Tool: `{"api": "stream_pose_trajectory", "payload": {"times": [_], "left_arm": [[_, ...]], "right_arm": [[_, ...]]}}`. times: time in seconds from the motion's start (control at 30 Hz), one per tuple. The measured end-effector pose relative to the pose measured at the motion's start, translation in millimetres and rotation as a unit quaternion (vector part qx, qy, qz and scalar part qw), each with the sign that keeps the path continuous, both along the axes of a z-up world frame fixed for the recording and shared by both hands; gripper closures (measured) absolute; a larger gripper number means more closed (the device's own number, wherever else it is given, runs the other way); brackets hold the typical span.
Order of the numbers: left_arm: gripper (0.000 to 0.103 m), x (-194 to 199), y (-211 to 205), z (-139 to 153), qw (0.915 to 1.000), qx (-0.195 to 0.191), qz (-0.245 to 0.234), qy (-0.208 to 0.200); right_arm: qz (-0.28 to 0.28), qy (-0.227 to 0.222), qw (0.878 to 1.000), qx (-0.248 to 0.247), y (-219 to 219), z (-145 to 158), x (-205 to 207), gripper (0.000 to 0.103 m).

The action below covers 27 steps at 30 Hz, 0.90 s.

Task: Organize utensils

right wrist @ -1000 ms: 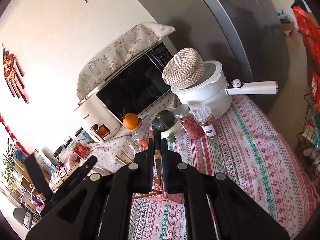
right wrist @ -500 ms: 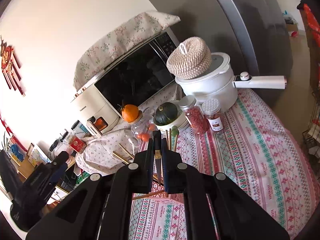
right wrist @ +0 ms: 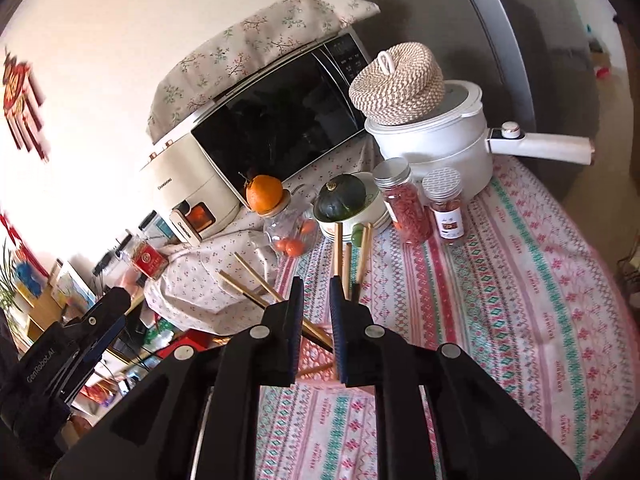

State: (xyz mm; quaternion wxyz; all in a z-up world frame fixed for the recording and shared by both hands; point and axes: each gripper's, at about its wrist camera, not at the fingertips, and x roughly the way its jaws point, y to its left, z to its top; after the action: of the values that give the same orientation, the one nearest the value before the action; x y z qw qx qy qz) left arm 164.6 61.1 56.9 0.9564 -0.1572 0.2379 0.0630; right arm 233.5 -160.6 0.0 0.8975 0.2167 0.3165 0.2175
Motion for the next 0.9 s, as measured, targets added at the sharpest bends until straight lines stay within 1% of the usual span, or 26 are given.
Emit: {"api": "stream_pose_trajectory", "payload": {"times": [0.1,0.27,0.37,0.43,0.47,0.5,0.53,0.6,0.63,0.77,0.83,0.9], "left_arm": [[0.055,-6.3,-12.5,-10.6,0.9998,0.018,0.001,0.01],[0.055,-19.6,-31.2,-24.2,0.9981,0.057,-0.001,0.023],[0.05,-30.6,-37.0,-31.5,0.9973,0.069,0.004,0.023],[0.042,-37.7,-39.4,-38.2,0.9973,0.068,0.007,0.026],[0.041,-40.4,-40.5,-41.2,0.9974,0.066,0.007,0.028],[0.038,-42.7,-42.0,-44.1,0.9974,0.065,0.007,0.031],[0.034,-45.9,-44.2,-47.4,0.9971,0.068,0.008,0.034],[0.029,-50.6,-48.0,-51.6,0.9967,0.072,0.007,0.037],[0.027,-54.3,-49.7,-54.1,0.9966,0.073,0.007,0.037],[0.024,-64.8,-53.9,-61.2,0.9964,0.074,0.011,0.04],[0.019,-69.5,-56.1,-64.8,0.9961,0.077,0.013,0.041],[0.018,-73.0,-58.8,-68.2,0.9957,0.082,0.014,0.042]], "right_arm": [[-0.005,-0.005,1.0,-0.018,-5.3,-1.0,-11.6,0.085],[-0.013,-0.005,0.999,-0.04,-19.1,-8.4,-32.6,0.072],[-0.019,-0.01,0.998,-0.061,-25.1,-12.0,-45.9,0.065],[-0.029,-0.014,0.997,-0.075,-30.2,-16.4,-58.2,0.052],[-0.033,-0.016,0.996,-0.081,-31.8,-18.4,-62.8,0.049],[-0.038,-0.017,0.995,-0.09,-33.4,-21.0,-68.7,0.045],[-0.043,-0.018,0.994,-0.099,-34.6,-23.1,-73.8,0.038],[-0.049,-0.021,0.992,-0.111,-37.5,-27.3,-82.2,0.033],[-0.052,-0.023,0.991,-0.118,-39.0,-30.2,-87.5,0.032],[-0.065,-0.019,0.988,-0.139,-44.5,-39.1,-98.9,0.031],[-0.07,-0.015,0.987,-0.146,-47.7,-43.7,-102.9,0.03],[-0.078,-0.014,0.985,-0.152,-50.5,-46.9,-106.2,0.029]]}}
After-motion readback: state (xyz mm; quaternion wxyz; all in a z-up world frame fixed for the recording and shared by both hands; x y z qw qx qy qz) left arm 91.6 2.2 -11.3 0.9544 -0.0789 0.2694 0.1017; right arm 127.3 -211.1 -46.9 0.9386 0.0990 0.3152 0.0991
